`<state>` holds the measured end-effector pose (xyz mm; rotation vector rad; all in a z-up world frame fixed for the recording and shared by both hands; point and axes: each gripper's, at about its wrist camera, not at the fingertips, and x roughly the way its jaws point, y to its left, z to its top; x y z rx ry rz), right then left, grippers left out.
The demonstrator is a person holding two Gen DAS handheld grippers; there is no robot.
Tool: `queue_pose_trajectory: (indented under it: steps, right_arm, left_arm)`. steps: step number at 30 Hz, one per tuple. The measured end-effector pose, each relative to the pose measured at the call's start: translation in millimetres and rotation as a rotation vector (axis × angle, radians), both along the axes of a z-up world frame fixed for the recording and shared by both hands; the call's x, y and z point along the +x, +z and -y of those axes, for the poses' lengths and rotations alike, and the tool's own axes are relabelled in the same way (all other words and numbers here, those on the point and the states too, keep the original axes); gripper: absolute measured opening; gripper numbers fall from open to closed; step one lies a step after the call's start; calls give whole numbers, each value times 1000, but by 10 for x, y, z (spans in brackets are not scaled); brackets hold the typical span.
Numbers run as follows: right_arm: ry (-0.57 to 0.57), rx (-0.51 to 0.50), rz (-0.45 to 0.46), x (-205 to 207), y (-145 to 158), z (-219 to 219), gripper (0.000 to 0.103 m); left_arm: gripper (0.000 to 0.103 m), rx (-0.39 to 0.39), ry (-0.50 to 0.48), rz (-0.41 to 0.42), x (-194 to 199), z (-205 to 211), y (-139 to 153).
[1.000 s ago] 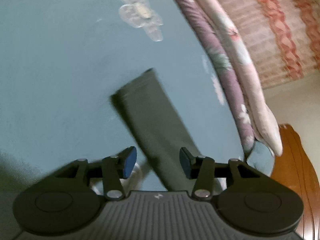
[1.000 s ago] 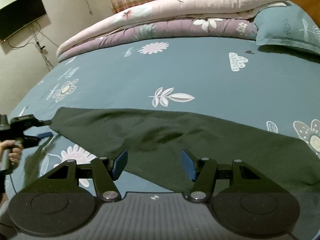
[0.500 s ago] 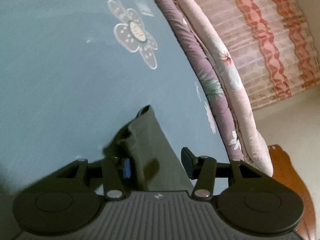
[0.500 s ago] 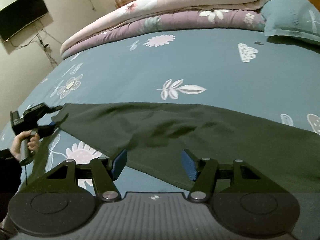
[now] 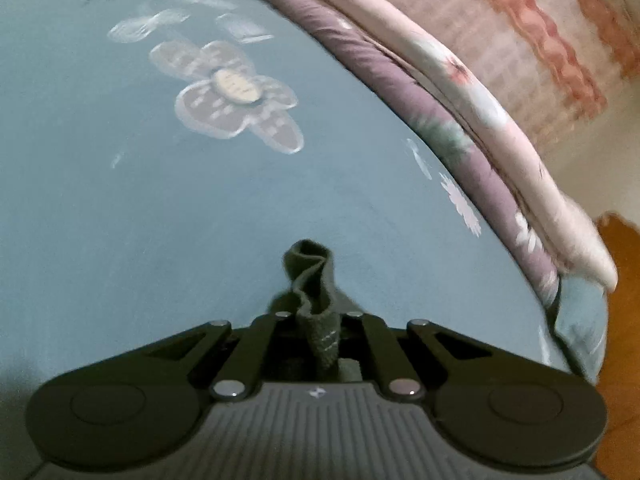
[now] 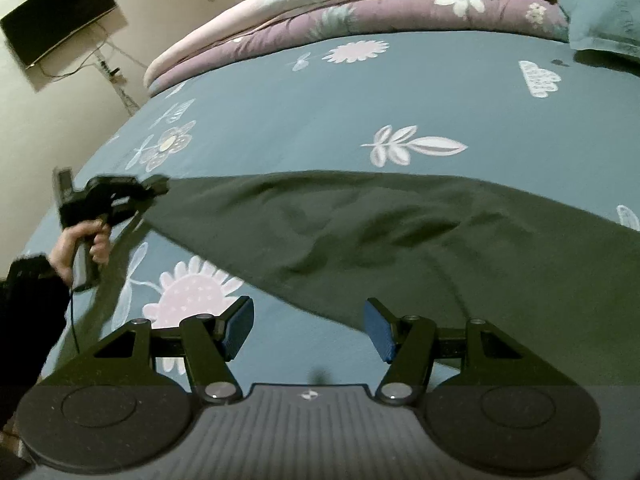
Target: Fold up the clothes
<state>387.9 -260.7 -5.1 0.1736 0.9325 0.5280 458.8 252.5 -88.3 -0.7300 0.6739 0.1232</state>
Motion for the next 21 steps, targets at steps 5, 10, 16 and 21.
queue_pose_trajectory:
  steps: [5, 10, 16, 21]
  right_arm:
    - [15, 16, -16, -59, -48, -86, 66]
    - [9, 17, -25, -86, -72, -117, 66]
    - [-3, 13, -34, -95, -111, -169, 66]
    - [-1, 7, -48, -79, -161, -208, 66]
  left_arm:
    - [4, 58, -44, 82, 236, -1, 403]
    - [4, 112, -82, 157, 552, -9, 770]
    - [4, 152, -81, 134, 863, -107, 759]
    - [4, 151, -67, 49, 918, -240, 391]
